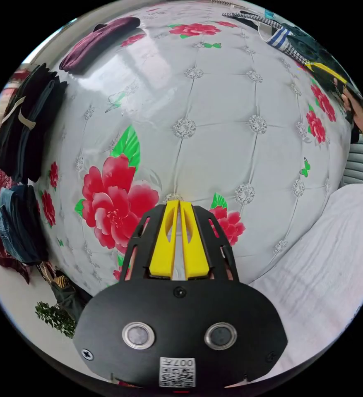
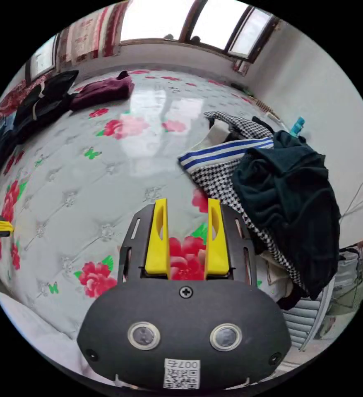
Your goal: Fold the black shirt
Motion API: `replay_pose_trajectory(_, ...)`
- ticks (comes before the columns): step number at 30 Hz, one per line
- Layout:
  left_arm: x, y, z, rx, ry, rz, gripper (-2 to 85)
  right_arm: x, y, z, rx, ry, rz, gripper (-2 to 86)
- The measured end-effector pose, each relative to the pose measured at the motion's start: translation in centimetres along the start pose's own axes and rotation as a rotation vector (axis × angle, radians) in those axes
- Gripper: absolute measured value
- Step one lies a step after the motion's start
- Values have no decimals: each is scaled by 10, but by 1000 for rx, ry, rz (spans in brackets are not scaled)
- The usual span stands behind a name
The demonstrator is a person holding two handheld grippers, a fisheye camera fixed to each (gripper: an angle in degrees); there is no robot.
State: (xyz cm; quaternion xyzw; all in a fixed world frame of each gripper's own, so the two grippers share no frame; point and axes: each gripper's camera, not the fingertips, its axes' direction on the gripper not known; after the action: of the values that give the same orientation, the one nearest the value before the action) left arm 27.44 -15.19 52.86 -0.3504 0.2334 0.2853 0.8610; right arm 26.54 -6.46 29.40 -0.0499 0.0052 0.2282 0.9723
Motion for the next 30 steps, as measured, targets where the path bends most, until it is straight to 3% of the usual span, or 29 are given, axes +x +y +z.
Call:
replay_pose_trajectory(4,-2,-7,1,-21,2,-43,-9,79,4,35,-82,192,90,113)
replay_pose_trajectory(10,-19,4,2,26,57,-157,-6,159,20,61,-174,-220,347,76)
replay_pose_trajectory(16,-30,74,-11,295,284,-310,50,148,38,-42,126,-508,304,53)
replay_pose_trajectory(20,-16,142,-38,496,357,-268,69,72,58,-106,137,-685,37,48)
replay_pose_trajectory(24,-17,198,-48,597,376,-288,72,-50,85,-151,45,-1002,-352,47)
replay_pose_trajectory(27,-33,234,-39,625,380,-356,75,-154,117,-176,-80,-1143,-675,47)
replay_pose_trajectory(30,-59,269,-13,583,386,-468,79,-214,150,-201,-98,-1146,-924,50)
